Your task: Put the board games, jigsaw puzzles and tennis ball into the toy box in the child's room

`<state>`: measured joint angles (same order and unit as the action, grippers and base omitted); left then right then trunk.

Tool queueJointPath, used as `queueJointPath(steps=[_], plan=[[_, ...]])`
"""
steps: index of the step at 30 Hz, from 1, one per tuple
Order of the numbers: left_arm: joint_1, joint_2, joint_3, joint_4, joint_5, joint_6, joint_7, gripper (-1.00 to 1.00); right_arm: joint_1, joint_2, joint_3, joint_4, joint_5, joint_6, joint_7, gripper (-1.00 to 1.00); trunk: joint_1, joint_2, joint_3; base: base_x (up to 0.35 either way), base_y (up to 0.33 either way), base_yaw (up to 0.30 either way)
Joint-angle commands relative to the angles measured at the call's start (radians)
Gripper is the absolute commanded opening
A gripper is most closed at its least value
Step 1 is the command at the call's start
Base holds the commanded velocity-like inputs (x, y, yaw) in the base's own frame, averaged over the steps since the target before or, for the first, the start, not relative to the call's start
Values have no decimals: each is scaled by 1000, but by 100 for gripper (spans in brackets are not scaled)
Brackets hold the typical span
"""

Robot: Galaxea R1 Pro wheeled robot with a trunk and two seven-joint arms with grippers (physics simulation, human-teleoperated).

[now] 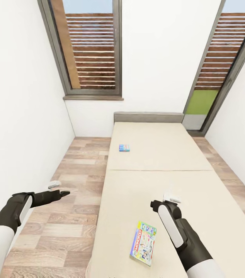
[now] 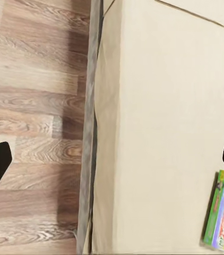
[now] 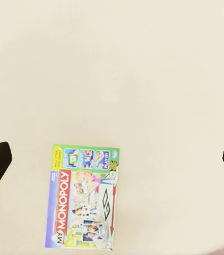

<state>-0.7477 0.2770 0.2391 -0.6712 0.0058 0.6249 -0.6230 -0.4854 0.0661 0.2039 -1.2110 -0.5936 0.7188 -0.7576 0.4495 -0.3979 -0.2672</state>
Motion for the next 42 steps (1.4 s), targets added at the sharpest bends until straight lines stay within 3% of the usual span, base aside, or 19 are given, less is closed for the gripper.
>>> queueJointPath(steps=[1, 10, 13, 22, 42], plan=[[-1, 1, 4, -1, 0, 13, -31, 100, -1, 0, 2, -3, -9, 3, -11, 100, 1, -2, -4, 0, 0, 0], [-4, 37, 35, -33, -2, 86, -380, 100, -1, 0, 4, -9, -9, 3, -9, 100, 1, -2, -18, 0, 0, 0], [-4, 42, 44, -46, -1, 91, -439, 100, -1, -1, 4, -10, -9, 1, -9, 100, 1, -2, -23, 0, 0, 0], [-4, 45, 55, -61, -2, 97, -495, 100, -1, 0, 6, -10, -9, -19, -9, 100, 1, -2, -38, 0, 0, 0], [-4, 45, 57, -62, -2, 97, -498, 100, -1, -1, 5, -10, -9, -25, -9, 100, 1, -2, -71, 0, 0, 0]])
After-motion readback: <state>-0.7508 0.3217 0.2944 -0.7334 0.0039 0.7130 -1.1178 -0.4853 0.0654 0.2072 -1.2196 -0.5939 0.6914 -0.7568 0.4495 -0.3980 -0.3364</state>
